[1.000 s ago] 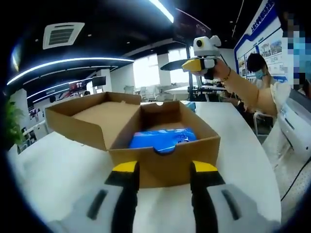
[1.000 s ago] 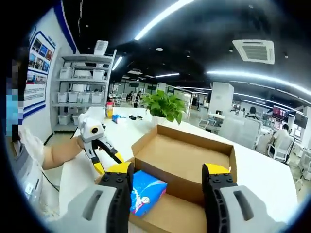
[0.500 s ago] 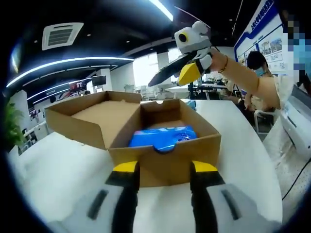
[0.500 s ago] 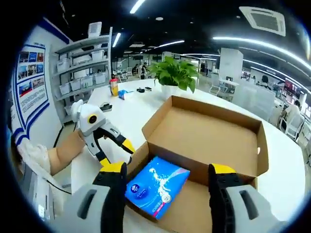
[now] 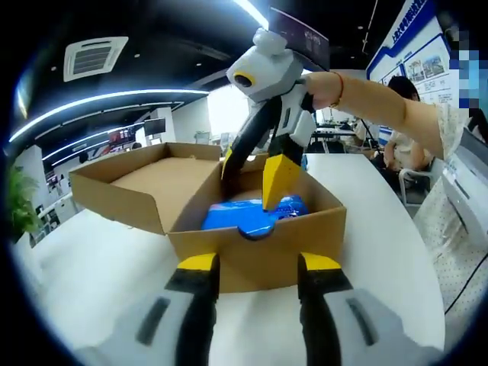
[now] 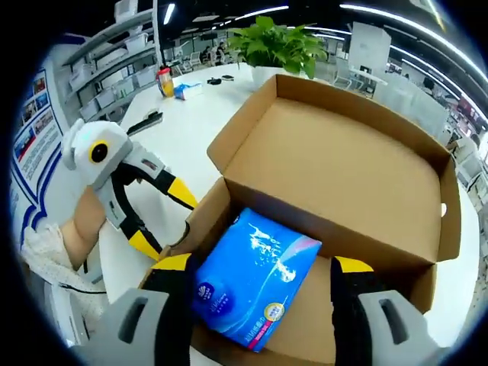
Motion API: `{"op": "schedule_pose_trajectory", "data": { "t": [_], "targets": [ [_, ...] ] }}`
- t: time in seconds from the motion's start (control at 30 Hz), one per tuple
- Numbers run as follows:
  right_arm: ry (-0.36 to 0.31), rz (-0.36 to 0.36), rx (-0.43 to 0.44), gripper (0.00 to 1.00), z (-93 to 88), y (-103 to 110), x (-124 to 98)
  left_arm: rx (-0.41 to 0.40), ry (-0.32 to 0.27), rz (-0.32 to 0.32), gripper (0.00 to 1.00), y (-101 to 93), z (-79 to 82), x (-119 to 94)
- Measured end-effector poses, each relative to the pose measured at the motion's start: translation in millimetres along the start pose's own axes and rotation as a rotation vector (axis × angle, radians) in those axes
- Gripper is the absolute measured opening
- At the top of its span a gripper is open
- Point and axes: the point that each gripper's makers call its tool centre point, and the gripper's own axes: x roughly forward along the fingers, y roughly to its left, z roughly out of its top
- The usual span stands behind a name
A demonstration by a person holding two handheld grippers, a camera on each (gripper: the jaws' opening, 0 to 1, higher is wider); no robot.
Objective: Operate the shoe box by opening the lid, removing the specified soft item, and placing it in the target area until the item is outside and the box remains undamaged.
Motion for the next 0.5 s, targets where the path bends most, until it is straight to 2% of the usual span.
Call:
{"op": "schedule_pose_trajectory", "data": {
  "t": [0.23,0.4,0.5],
  "targets": [
    [0.093,-0.019,0.021,0.79,-13.2,-2.8,21.6,0.000,0.002,-0.001,0.41,-1.1,-0.8,0.9],
    [0.142,-0.013,0.057,0.81,-18.5,4.2,33.8,-0.003,0.014,0.001,0.40,-0.7,-4.8,2.8],
    [0.190,-0.009,0.067,0.79,-21.5,9.0,39.6,-0.005,0.021,0.002,0.40,0.1,-6.4,3.5]
  ]
}}
